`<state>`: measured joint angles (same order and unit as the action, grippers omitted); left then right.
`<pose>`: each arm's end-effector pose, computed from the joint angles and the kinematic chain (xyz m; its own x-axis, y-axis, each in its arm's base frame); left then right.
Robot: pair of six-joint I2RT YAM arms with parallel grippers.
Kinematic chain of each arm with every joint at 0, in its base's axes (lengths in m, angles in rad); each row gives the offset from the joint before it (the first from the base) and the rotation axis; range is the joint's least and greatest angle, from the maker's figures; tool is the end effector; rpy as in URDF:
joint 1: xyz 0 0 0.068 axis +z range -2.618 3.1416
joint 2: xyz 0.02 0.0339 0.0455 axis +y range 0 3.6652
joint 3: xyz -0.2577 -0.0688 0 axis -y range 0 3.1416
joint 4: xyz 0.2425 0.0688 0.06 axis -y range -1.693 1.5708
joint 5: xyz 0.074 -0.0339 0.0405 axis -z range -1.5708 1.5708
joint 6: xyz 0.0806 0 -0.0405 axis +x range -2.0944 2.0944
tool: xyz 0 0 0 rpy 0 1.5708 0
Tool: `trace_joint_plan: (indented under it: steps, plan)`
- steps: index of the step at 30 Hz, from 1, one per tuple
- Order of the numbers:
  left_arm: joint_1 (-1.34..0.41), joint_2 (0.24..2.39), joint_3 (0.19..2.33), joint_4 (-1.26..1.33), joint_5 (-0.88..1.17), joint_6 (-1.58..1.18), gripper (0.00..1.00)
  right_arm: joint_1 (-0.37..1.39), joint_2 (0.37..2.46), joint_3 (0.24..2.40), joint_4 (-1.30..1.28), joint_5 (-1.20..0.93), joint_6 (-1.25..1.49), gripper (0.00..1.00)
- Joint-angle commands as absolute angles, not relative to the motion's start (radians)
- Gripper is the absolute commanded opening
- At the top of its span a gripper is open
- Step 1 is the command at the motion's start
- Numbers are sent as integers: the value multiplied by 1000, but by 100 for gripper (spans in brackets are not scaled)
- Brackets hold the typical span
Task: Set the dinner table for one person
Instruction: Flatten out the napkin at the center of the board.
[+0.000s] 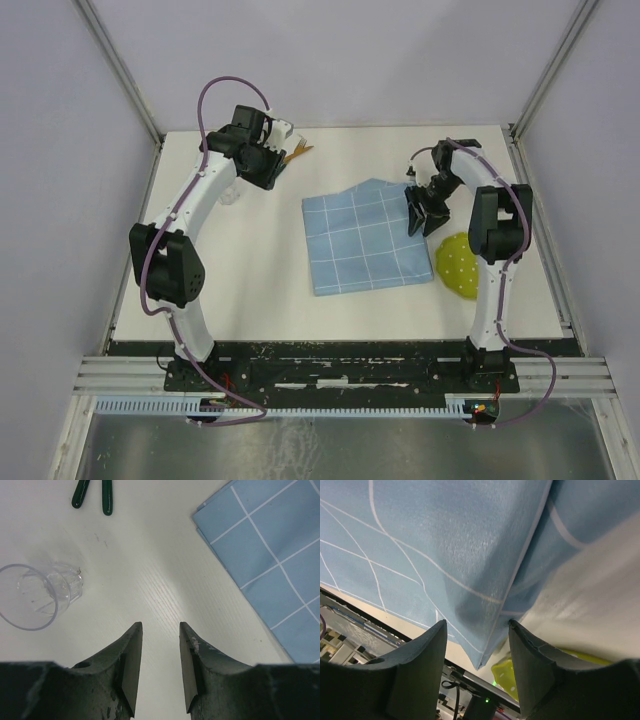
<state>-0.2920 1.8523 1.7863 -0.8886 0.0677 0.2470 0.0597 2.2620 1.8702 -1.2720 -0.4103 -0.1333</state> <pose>0.4071 -0.1281 0.2789 -0.6784 0.4587 -0.5739 0.5059 0.8581 0.0878 0.4149 0.0570 0.1276 -0.9827 -0.1808 0.0393 -0.1497 0.9015 0.4060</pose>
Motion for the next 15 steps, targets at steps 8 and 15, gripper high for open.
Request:
trace_joint_plan:
  steps: [8,15]
  plan:
    - [-291,1796,1811,-886,43,292,43,61,2290,1898,-1269,-393,-128,60]
    - [-291,1791,1803,-886,41,289,43,51,2197,1904,-1261,-332,-126,60]
